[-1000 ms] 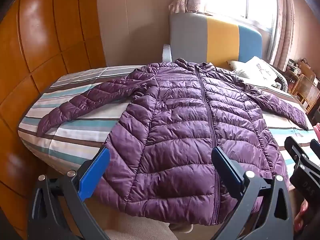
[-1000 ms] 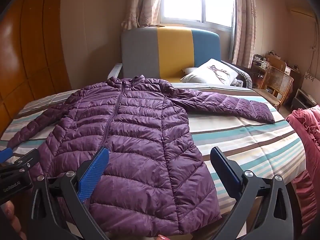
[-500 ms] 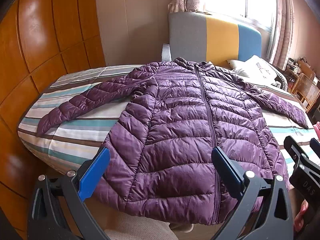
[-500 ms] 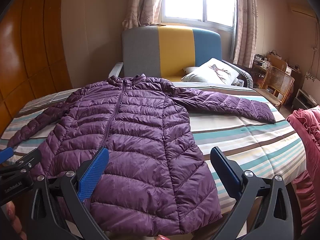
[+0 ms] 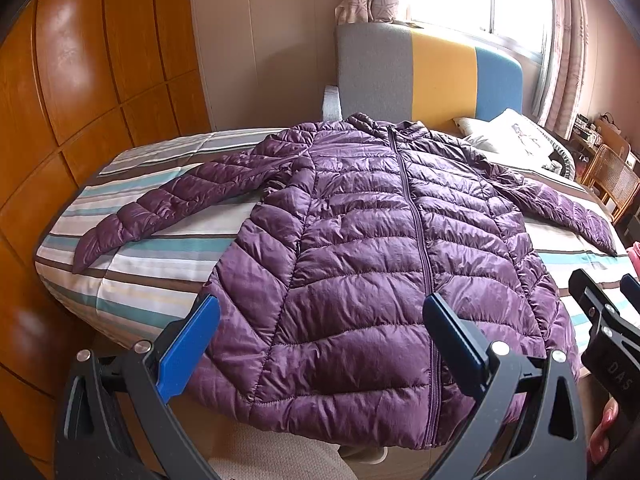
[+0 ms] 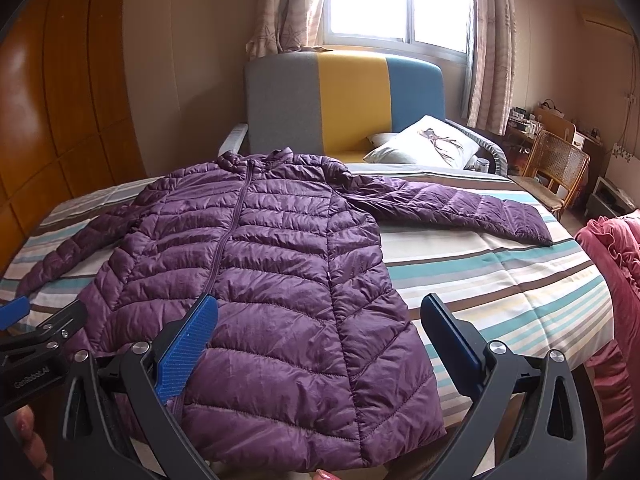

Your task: Fold large clothes

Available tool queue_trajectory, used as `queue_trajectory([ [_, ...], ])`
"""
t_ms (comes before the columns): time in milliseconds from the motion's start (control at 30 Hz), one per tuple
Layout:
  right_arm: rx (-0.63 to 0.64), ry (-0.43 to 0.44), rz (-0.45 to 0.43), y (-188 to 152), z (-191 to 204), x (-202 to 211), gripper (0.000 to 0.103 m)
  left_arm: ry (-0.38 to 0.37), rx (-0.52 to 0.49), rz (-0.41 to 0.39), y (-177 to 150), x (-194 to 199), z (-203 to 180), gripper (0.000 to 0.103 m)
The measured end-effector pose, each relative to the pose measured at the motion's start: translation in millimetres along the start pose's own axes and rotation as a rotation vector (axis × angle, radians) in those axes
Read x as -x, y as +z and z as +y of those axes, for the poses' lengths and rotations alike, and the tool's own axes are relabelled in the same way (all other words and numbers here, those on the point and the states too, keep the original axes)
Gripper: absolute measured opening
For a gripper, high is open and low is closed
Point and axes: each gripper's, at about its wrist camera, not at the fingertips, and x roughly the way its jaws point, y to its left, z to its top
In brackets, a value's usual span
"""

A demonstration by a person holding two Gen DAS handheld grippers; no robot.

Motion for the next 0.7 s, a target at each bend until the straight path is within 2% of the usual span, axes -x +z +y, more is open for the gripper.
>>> queue_trajectory([
  [700, 0.005, 0.004, 0.018, 3.0, 0.1, -5.7, 0.100, 0.006, 0.002, 0.005, -3.1, -1.8, -1.0, 0.101],
])
